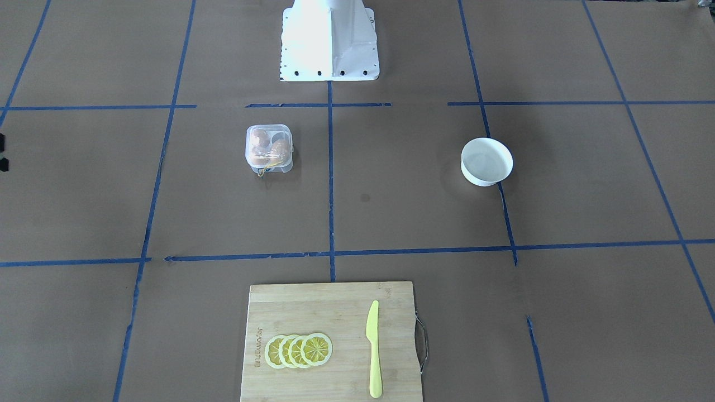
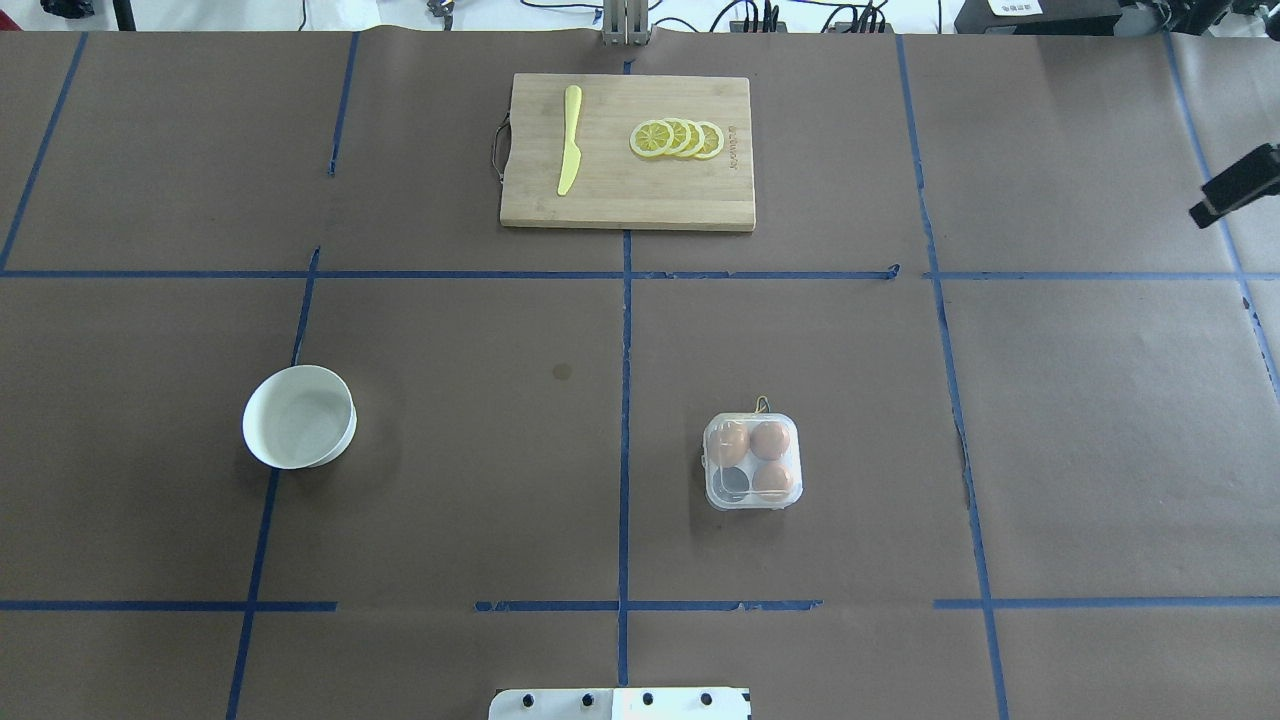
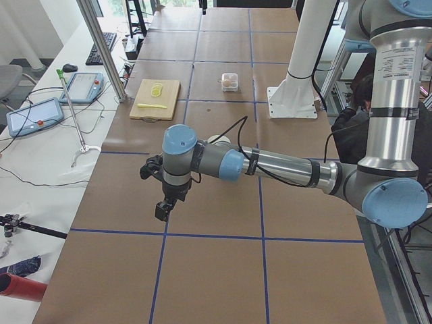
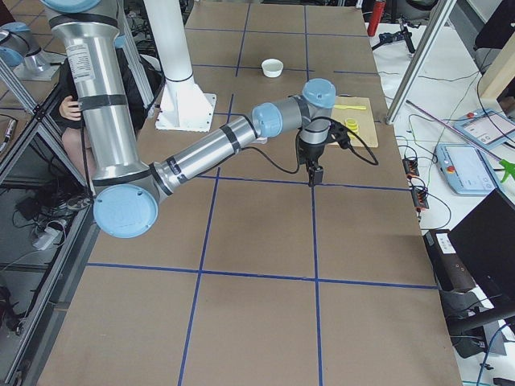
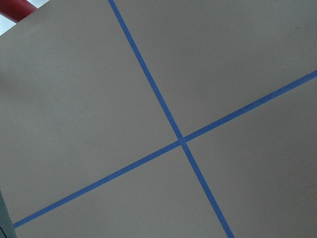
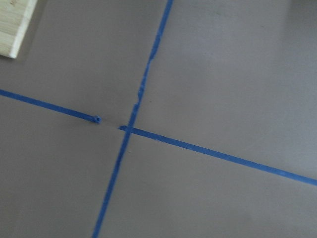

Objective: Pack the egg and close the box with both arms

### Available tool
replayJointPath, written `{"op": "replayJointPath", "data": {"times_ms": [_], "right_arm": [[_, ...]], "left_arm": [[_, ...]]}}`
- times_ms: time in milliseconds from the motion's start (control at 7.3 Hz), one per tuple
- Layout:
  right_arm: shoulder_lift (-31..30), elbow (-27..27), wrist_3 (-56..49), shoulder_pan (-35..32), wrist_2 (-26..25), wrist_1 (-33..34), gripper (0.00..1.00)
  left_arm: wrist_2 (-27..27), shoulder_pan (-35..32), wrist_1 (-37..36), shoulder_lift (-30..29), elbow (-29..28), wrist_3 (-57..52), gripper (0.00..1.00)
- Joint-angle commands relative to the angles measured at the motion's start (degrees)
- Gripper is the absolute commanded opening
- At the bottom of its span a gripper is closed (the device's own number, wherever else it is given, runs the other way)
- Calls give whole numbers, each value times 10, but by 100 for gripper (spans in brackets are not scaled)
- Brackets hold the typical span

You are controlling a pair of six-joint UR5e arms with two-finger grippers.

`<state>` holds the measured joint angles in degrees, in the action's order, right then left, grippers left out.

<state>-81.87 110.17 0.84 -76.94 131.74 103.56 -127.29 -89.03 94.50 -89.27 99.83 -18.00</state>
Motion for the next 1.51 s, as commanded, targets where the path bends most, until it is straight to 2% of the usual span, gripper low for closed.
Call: {"op": "replayJointPath", "data": {"times_ms": [0, 274, 411, 685, 959, 1096, 1233, 1370], "right_arm": [[-62, -24, -82, -72, 38, 0, 100], [-51, -25, -70, -73, 28, -2, 100], [-48, -54, -70, -75, 22, -3, 100], [-79, -62, -68, -99, 26, -5, 100], [-102, -104, -64, -100, 26, -70, 100], [-106, -122, -63, -103, 31, -93, 100], [-108, -126, -60, -109, 44, -93, 100], [-108, -130, -60, -113, 49, -93, 100]], "left_arm": [[-26, -4, 3, 10, -14, -2, 100], [-24, -4, 23, 1, -39, -2, 100], [-11, -2, 30, 2, -60, -5, 100], [-16, -2, 28, 3, -88, 0, 100], [-18, -2, 28, 15, -85, 0, 100], [-37, -2, 30, 19, -83, 7, 100], [-62, -2, 31, 19, -79, 51, 100], [-62, -2, 31, 19, -78, 58, 100]]}}
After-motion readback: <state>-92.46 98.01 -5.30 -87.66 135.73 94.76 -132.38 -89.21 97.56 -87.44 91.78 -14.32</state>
